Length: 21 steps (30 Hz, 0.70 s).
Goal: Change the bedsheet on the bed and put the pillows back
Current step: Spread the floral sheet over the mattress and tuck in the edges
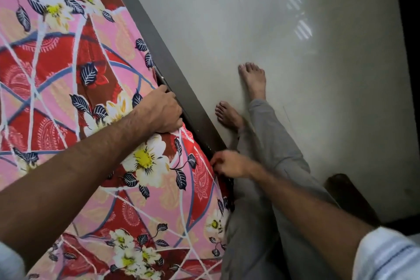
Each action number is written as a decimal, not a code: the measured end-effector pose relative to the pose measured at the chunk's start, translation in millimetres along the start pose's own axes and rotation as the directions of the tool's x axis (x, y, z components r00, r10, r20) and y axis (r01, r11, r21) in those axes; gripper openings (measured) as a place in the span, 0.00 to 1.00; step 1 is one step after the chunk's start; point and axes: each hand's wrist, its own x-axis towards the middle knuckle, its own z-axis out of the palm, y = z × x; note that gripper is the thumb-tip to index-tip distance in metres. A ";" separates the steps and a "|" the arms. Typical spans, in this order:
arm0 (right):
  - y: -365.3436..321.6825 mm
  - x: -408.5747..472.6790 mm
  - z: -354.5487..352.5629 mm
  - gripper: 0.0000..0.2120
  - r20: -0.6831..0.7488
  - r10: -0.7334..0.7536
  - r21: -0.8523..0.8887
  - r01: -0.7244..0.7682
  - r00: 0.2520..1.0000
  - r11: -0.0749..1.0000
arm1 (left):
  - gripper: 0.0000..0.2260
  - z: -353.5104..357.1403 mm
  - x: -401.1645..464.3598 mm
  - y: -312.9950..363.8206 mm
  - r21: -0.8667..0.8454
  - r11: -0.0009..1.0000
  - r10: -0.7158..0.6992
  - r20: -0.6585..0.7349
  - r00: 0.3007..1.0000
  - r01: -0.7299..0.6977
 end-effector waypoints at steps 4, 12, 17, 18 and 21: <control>-3.7 4.3 23.4 0.19 -0.011 0.024 -0.002 -0.024 1.000 1.000 | 0.22 -0.2 4.5 0.9 0.016 1.000 -0.016 0.039 0.999 0.016; -66.9 26.6 -75.5 0.10 -0.392 -0.125 0.185 0.212 0.911 0.960 | 0.17 -4.4 0.4 2.2 -0.045 0.999 -0.012 0.015 1.000 0.012; -99.6 27.0 -116.7 0.11 -0.416 -0.073 0.412 0.260 0.906 0.874 | 0.22 -23.6 -22.4 -36.8 -0.245 0.968 0.030 -0.090 0.995 -0.052; -106.3 26.1 -121.6 0.11 -0.425 -0.074 0.425 0.271 0.902 0.864 | 0.24 -31.1 -29.0 -52.6 -0.255 0.965 0.017 -0.134 0.991 -0.051; -142.1 20.8 -138.7 0.09 -0.433 -0.122 0.433 0.325 0.893 0.841 | 0.21 -49.4 -52.3 -127.2 -0.156 0.983 -0.123 -0.158 0.980 0.098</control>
